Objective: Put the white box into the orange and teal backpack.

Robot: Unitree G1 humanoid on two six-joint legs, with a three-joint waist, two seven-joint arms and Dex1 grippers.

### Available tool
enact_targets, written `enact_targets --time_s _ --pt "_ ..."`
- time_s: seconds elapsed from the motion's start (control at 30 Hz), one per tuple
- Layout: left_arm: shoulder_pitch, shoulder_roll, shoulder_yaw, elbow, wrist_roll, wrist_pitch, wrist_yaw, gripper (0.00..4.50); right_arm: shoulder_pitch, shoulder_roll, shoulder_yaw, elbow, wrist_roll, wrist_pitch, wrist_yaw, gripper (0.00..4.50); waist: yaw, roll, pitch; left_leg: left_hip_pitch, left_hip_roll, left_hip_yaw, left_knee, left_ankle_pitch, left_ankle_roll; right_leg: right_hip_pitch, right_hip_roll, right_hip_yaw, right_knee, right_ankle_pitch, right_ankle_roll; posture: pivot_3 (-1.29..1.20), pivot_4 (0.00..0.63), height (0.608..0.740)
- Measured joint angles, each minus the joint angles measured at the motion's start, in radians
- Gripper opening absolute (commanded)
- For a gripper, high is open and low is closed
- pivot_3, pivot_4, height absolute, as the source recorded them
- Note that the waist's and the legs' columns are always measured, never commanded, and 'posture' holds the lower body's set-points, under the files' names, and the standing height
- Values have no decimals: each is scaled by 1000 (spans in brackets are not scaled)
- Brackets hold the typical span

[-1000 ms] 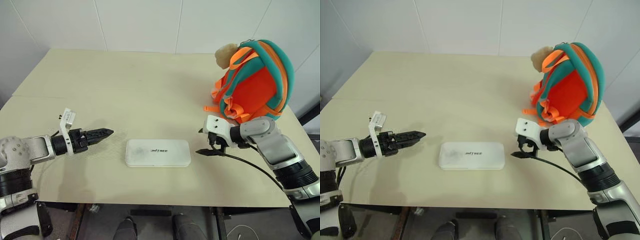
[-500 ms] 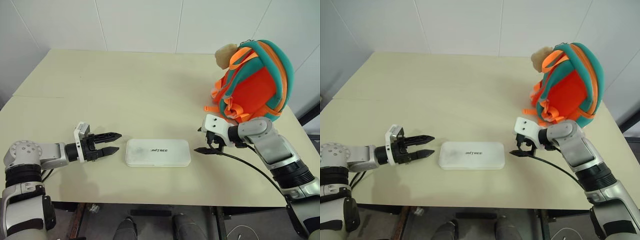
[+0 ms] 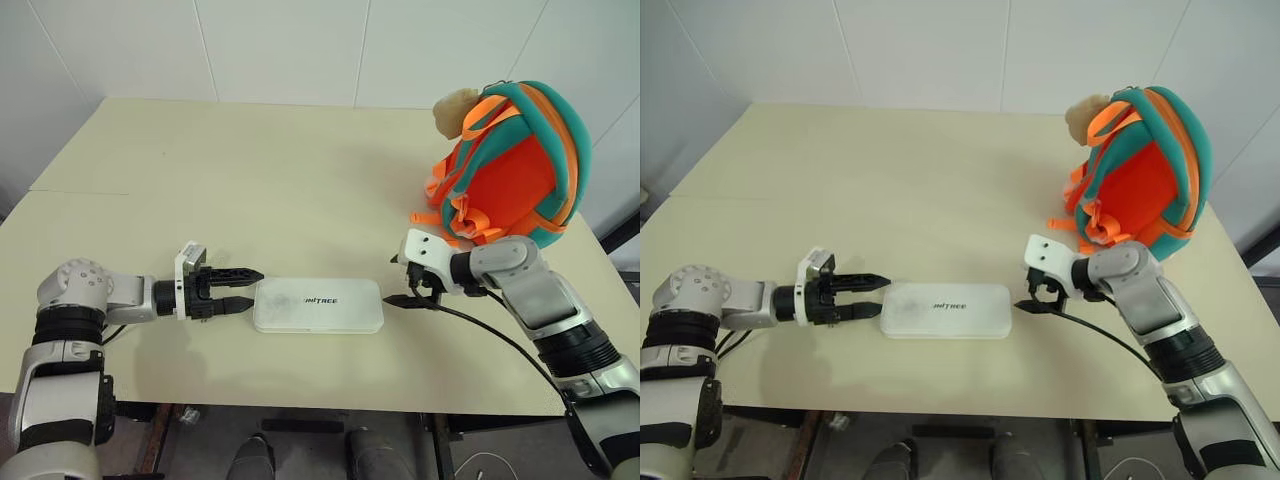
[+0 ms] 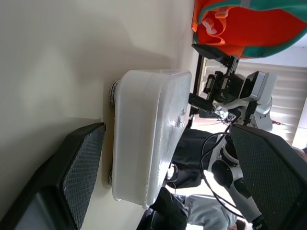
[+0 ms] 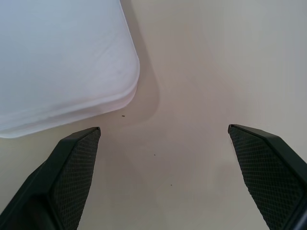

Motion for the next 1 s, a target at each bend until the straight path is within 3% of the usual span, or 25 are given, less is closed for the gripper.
enact_targets --time_s 0.3,0.53,0.8,1.0 --pt "-51 1 -122 -61 59 -4 -61 4434 -10 34 0 10 -10 -4 -14 4500 3 0 0 0 0 0 0 0 0 0 0 0 0 0 0 0 150 740" --pt "-53 -34 -113 -125 115 -4 -72 4434 -12 50 0 29 -24 -17 -15 4500 12 0 0 0 0 0 0 0 0 1 0 0 0 0 0 0 150 740" --pt "-16 -75 -59 -169 189 -6 -72 1988 -12 51 0 31 -30 -21 -15 4500 20 0 0 0 0 0 0 0 0 0 0 0 -1 0 0 0 150 740" --pt "-5 -63 -38 -288 190 -29 -133 1397 -12 53 -14 46 -30 -13 -30 4500 20 0 0 0 0 0 1 0 0 2 0 0 -1 0 0 0 150 740"
